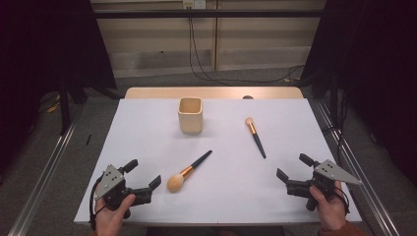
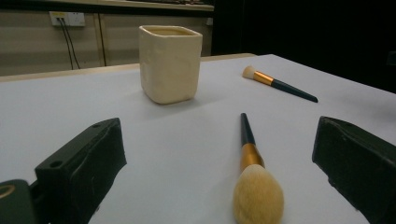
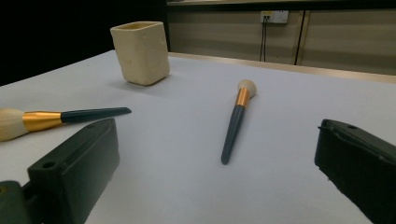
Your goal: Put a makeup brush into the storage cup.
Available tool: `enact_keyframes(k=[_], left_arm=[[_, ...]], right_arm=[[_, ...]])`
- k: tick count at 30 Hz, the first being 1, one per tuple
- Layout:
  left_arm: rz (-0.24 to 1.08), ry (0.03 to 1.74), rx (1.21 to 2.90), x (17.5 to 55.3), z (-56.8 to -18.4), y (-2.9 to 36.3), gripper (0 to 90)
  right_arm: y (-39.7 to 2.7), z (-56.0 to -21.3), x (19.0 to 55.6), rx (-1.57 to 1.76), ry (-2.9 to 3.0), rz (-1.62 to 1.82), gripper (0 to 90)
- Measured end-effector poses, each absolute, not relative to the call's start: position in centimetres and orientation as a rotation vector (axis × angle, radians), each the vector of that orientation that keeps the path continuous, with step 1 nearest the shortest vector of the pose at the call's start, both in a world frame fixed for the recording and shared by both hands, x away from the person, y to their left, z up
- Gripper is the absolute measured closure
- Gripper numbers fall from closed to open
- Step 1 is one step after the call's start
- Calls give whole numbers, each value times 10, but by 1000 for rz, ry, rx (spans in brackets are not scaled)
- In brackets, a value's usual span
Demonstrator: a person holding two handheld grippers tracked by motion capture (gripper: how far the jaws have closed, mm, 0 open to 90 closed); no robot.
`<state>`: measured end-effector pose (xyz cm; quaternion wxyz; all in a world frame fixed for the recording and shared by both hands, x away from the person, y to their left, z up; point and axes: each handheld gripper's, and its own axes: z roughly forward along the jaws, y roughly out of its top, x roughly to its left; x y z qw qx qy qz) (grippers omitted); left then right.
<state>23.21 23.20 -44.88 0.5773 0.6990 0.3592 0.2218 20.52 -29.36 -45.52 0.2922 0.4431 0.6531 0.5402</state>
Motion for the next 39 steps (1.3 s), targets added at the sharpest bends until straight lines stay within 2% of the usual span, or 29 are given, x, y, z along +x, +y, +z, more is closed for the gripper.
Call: enact_keyframes(k=[24,39], left_arm=[[541,787,1646,230,-435,227,31],[516,739,1713,249,-433,212,34]], right_arm=[[-284,-456,208,1149,1792,1460,0],[-282,-457,209,1134,1809,1465,0]])
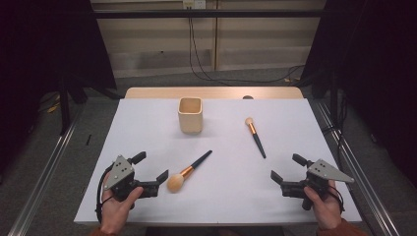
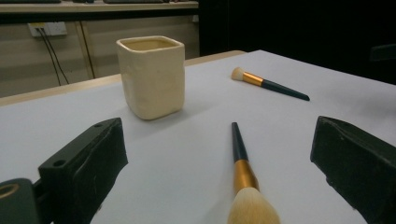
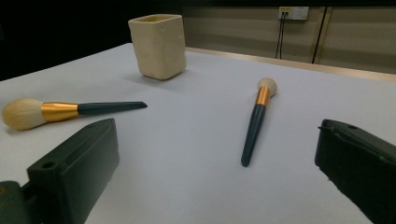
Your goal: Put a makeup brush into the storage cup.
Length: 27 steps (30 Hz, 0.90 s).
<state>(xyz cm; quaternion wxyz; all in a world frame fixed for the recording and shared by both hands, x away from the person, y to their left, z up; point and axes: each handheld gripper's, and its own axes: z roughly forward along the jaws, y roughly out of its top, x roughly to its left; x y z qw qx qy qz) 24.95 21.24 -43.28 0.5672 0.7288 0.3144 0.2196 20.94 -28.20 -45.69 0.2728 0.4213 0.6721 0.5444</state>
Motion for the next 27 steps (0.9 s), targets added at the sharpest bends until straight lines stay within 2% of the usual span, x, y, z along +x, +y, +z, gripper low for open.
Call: enact_keyframes(k=[27], left_arm=[[490,695,1735,288,-416,178,28]], right_arm=[[-282,-458,210,1132,1819,1457,0]])
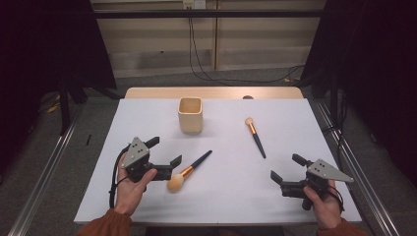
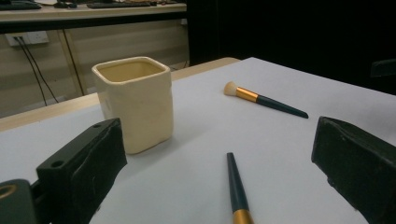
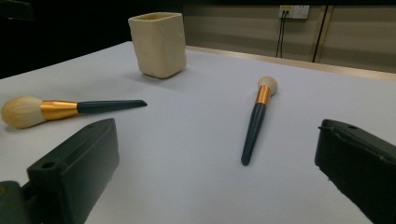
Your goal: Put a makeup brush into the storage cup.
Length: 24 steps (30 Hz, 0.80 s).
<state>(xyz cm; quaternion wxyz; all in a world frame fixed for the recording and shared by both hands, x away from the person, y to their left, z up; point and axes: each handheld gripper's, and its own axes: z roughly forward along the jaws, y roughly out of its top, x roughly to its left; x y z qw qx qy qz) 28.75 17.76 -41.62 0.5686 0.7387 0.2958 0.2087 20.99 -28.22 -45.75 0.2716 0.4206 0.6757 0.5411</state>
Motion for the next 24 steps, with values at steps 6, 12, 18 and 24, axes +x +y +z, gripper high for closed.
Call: enact_keyframes(k=[6,12,18,24], left_arm=[[427,689,1777,296,-415,170,34],[435,688,1808,304,-414,166,33],[394,686,1878,308,-412,161,34],[394,719,1957,311,-411,159,36]], right_arm=[[-282,-458,210,1133,1819,1457,0],[-282,-458,210,1132,1823,1454,0],[-282,-458,210,1133,1823,1453,0],[-282,-458,210,1138,1820,1455,0]])
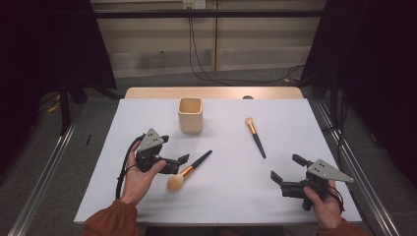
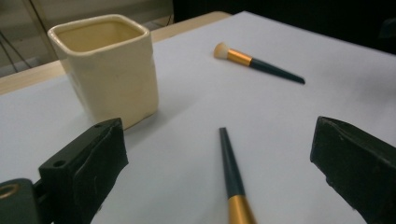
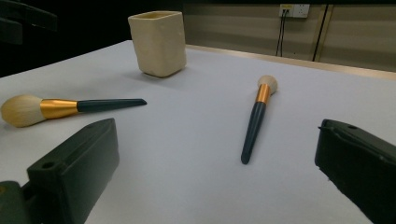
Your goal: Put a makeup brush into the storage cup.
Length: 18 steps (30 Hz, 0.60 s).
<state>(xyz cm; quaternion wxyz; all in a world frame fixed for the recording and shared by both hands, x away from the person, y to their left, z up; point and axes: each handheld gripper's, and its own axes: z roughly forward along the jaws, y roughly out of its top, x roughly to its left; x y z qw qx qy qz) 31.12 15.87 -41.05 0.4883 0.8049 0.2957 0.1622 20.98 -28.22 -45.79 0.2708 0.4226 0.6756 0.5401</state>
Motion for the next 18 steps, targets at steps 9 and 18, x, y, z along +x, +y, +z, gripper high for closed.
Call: enact_keyframes(k=[9,18], left_arm=[[312,784,2076,323,-410,155,41],[212,829,2219,331,-407,147,50]], right_arm=[[-283,-458,210,1134,1830,1444,0],[-282,-459,210,1135,1835,1443,0]])
